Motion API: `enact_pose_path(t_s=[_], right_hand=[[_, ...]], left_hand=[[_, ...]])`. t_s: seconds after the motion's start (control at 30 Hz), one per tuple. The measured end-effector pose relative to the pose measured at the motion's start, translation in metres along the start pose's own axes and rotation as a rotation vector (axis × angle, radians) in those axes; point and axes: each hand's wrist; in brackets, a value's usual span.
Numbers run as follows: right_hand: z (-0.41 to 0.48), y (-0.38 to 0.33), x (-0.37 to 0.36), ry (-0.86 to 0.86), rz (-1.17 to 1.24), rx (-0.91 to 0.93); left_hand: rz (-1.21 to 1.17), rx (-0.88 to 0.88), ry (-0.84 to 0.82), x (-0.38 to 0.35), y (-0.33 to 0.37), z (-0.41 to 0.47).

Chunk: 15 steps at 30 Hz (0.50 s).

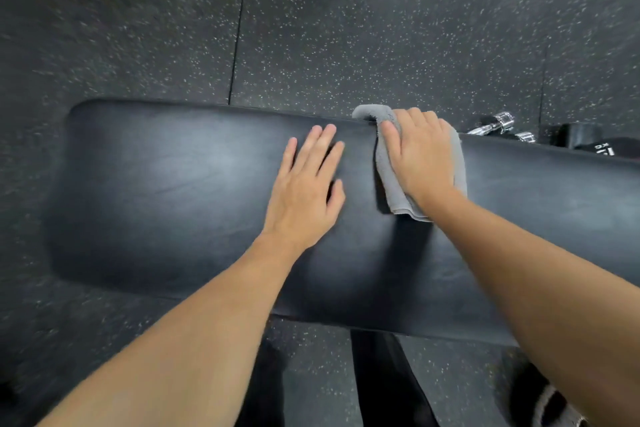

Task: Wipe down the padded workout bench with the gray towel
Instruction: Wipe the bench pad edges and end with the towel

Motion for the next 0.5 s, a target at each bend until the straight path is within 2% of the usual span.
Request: enact_pose_path(t_s=[0.17, 0.23, 0.37, 0.5], right_hand=[[-0.001, -0.009, 0.009, -0.022, -0.059, -0.019], [-0.002, -0.016, 0.014, -0.032, -0.09, -0.044], [0.0, -0.055, 0.012, -0.052, -0.1, -0.058], [0.01, -0.158, -0.009, -0.031, -0.11, 0.018]], left_hand=[[0.219, 0.271, 0.065, 0.087, -0.154, -0.071], [0.232, 0.275, 0.046, 0.105, -0.191, -0.088], [0.205, 0.204, 0.072, 0.104, -0.21, -0.094], [0.173, 0.205, 0.096, 0.104, -0.213, -0.095]])
Point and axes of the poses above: each hand's wrist, its own z-axis towards the middle knuckle, its own x-axis out of the back of the hand, y = z × x, and after that the axes turned 4 degrees about y, right-handed
